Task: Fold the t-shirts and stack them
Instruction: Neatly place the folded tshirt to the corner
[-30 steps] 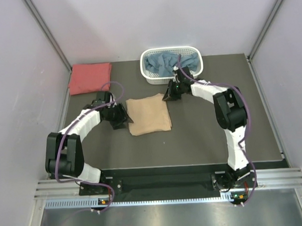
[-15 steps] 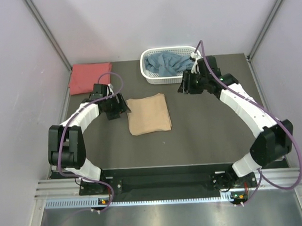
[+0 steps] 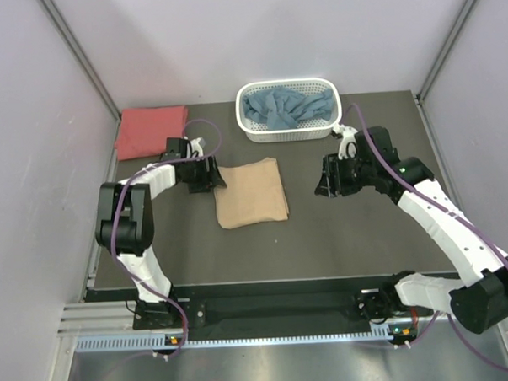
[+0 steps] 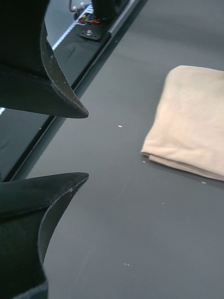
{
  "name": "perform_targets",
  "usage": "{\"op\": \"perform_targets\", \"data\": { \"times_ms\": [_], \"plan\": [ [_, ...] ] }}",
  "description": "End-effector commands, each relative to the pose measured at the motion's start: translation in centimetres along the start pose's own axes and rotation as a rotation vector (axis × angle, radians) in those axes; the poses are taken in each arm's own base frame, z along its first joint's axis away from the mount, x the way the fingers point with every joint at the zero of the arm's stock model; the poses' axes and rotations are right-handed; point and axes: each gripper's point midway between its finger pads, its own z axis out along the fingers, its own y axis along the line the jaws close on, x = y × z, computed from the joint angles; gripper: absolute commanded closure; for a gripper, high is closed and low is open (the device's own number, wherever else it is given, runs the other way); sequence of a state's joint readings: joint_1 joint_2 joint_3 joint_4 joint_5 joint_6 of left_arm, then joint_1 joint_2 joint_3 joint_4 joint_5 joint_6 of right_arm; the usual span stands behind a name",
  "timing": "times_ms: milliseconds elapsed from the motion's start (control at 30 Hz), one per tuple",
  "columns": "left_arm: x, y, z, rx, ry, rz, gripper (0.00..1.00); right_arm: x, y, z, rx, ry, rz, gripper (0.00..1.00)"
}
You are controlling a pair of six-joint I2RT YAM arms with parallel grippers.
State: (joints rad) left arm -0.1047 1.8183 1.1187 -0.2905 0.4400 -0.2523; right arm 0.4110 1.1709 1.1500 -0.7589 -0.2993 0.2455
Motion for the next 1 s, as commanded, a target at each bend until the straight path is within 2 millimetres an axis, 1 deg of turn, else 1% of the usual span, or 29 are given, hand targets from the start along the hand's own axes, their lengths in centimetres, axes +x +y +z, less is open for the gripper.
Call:
{"op": "perform_targets", "data": {
  "times_ms": [0, 33, 67, 100, 167, 267, 333, 400, 467, 500, 533, 567, 600, 700, 833, 867, 967],
  "plan": [
    [-5.0, -0.7, 1.1, 0.071, -0.110, 0.101, 0.30, 0.7, 0.4, -0.5, -0.032, 0.009, -0.020, 0.49],
    [-5.3, -0.1, 1.3, 0.074, -0.104, 0.087, 0.30, 0.4, 0.0, -0.6, -0.004, -0.005, -0.020, 0.49],
    [-5.2, -0.3, 1.5, 0.106, -0.087, 0.075, 0.31, 0.2, -0.2, -0.7, 0.009, -0.007, -0.019, 0.49],
    [-5.4, -0.1, 2.1, 0.111, -0.078, 0.075, 0.32, -0.2, -0.2, -0.9, 0.015, -0.021, -0.021, 0.49],
    [-5.5, 0.3, 2.5, 0.107, -0.072, 0.084, 0.32, -0.6, -0.3, -0.9, 0.021, -0.026, -0.021, 0.49],
    [-5.6, 0.9, 3.1, 0.102, -0.069, 0.081, 0.33, -0.8, -0.3, -0.6, 0.019, -0.022, -0.010, 0.49],
    [-5.7, 0.6, 3.4, 0.120, -0.068, 0.080, 0.34, -0.7, -0.2, -0.1, 0.010, -0.014, 0.009, 0.49],
    [-5.3, 0.5, 3.7, 0.139, -0.056, 0.068, 0.36, -0.6, 0.0, 0.2, -0.001, -0.010, 0.019, 0.48],
    [-4.6, -0.2, 3.6, 0.172, -0.048, 0.060, 0.38, -0.7, 0.0, 0.3, -0.005, -0.018, 0.020, 0.48],
    [-3.5, -0.1, 3.7, 0.171, -0.032, 0.055, 0.38, -0.8, -0.1, 0.3, 0.000, -0.021, 0.019, 0.48],
    [-3.1, -0.2, 3.8, 0.164, -0.031, 0.063, 0.39, -0.7, -0.2, 0.3, 0.004, -0.021, 0.014, 0.48],
    [-3.0, -0.3, 3.3, 0.159, -0.040, 0.073, 0.39, -0.7, -0.3, 0.3, 0.005, -0.019, 0.012, 0.48],
    [-1.8, 0.0, 3.3, 0.149, -0.023, 0.062, 0.39, -0.5, -0.4, 0.4, 0.009, -0.015, 0.011, 0.48],
    [-0.6, 0.6, 3.1, 0.126, -0.014, 0.061, 0.39, -0.3, -0.4, 0.5, 0.004, -0.009, 0.007, 0.48],
    [0.1, 1.2, 3.7, 0.109, -0.002, 0.023, 0.42, -0.1, -0.6, 0.4, 0.003, -0.006, -0.004, 0.48],
    [-0.1, 1.3, 4.1, 0.104, -0.015, -0.002, 0.45, 0.0, -0.7, 0.4, 0.006, -0.005, -0.003, 0.48],
    [-0.6, 1.1, 4.6, 0.110, -0.040, -0.055, 0.52, 0.5, -0.9, 0.4, 0.008, 0.009, -0.002, 0.48]
  ]
}}
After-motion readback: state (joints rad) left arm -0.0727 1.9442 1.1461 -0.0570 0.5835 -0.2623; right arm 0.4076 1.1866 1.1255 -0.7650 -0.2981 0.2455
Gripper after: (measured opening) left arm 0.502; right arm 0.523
